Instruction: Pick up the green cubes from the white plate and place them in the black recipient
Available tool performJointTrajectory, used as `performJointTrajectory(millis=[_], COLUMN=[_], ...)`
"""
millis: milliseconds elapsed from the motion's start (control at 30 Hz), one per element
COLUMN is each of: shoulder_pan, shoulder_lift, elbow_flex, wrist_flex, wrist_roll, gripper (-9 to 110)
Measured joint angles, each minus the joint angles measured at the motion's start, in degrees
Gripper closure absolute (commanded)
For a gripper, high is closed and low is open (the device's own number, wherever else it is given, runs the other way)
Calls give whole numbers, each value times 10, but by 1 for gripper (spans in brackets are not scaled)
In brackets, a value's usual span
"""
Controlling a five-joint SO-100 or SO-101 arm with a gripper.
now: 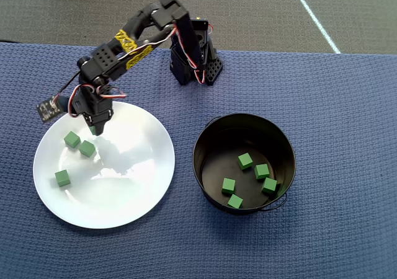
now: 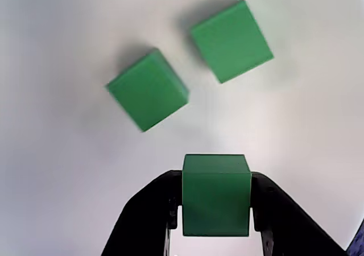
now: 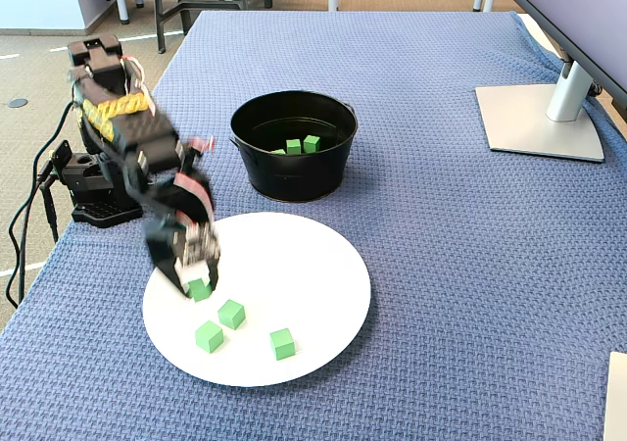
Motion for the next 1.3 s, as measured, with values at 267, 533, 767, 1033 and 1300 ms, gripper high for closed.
performJointTrajectory(millis=[267,533,767,1033,1300], shoulder_pan=[-152,-384,-557,-661,-557], shoulder_lift=[181,225,134,77,129], elbow_flex=[-61,-77,-104,-129,-202], wrist_flex=[187,211,150,141,173], wrist_roll=[191,436,577,623,627], gripper=[102,102,102,70,67])
